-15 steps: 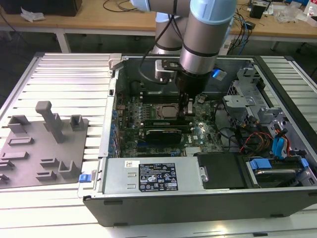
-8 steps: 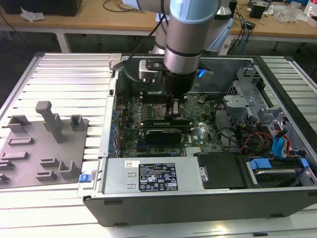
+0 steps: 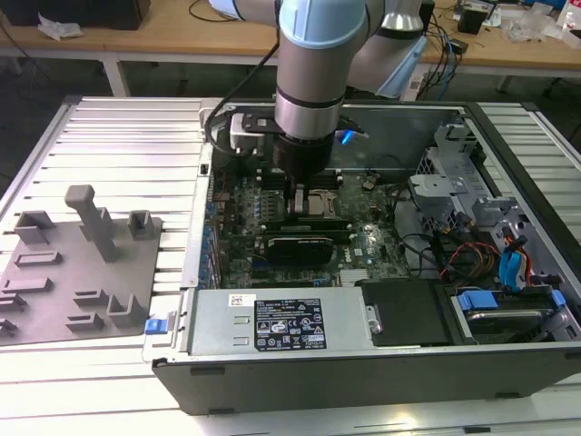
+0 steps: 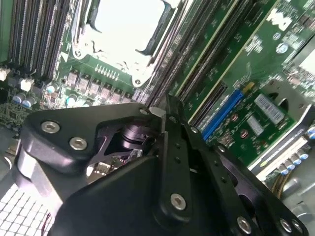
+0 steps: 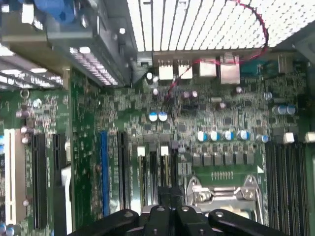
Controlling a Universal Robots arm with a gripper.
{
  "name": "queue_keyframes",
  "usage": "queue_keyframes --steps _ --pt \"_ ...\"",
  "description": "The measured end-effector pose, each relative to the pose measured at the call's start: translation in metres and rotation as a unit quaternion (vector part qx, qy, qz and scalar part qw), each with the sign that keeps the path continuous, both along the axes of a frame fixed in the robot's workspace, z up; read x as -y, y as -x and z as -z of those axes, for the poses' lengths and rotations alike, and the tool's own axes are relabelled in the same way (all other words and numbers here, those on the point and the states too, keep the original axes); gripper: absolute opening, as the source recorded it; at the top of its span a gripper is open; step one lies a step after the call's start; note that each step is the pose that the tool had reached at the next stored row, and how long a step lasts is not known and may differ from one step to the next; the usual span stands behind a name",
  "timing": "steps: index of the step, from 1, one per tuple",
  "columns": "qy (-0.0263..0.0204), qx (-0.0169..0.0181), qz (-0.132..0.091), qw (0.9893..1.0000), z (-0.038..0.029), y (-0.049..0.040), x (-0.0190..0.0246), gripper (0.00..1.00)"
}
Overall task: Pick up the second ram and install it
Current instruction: 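Press down the second ram until it locks into place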
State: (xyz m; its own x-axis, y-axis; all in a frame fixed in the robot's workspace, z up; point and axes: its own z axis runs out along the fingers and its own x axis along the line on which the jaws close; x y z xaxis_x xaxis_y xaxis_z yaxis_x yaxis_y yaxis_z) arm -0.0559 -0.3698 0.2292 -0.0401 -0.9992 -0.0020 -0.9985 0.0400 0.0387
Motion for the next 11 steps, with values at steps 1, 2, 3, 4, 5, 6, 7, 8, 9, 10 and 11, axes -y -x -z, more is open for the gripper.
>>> queue_keyframes --steps 1,2,3,4,5,6,7,8,9,10,11 --pt "0.0003 -0.0005 0.000 1.0000 -0.0012 -0.0044 0.0000 0.11" --pt "0.0007 -0.0009 0.000 1.0000 -0.0022 -0.0080 0.0003 0.11" --pt "0.0007 -0.0011 0.000 1.0000 -0.0037 -0.0123 0.0003 0.11" --pt "0.0007 -0.0012 0.000 1.0000 -0.0065 -0.0154 0.0003 0.11" --pt "0.0007 -0.0012 0.000 1.0000 -0.0088 -0.0172 0.0003 0.11" --pt "0.0007 -0.0013 0.000 1.0000 -0.0133 -0.0205 0.0002 0.11" --pt "0.0007 -0.0016 0.000 1.0000 -0.0187 -0.0246 0.0002 0.11" --pt "0.0007 -0.0017 0.000 1.0000 -0.0281 -0.0272 0.0001 0.11" --pt "0.0007 -0.0017 0.000 1.0000 -0.0324 -0.0274 0.0000 0.11" --pt "0.0007 -0.0017 0.000 1.0000 -0.0376 -0.0275 -0.0001 0.11" --pt "0.0007 -0.0017 0.000 1.0000 -0.0493 -0.0275 -0.0003 0.11"
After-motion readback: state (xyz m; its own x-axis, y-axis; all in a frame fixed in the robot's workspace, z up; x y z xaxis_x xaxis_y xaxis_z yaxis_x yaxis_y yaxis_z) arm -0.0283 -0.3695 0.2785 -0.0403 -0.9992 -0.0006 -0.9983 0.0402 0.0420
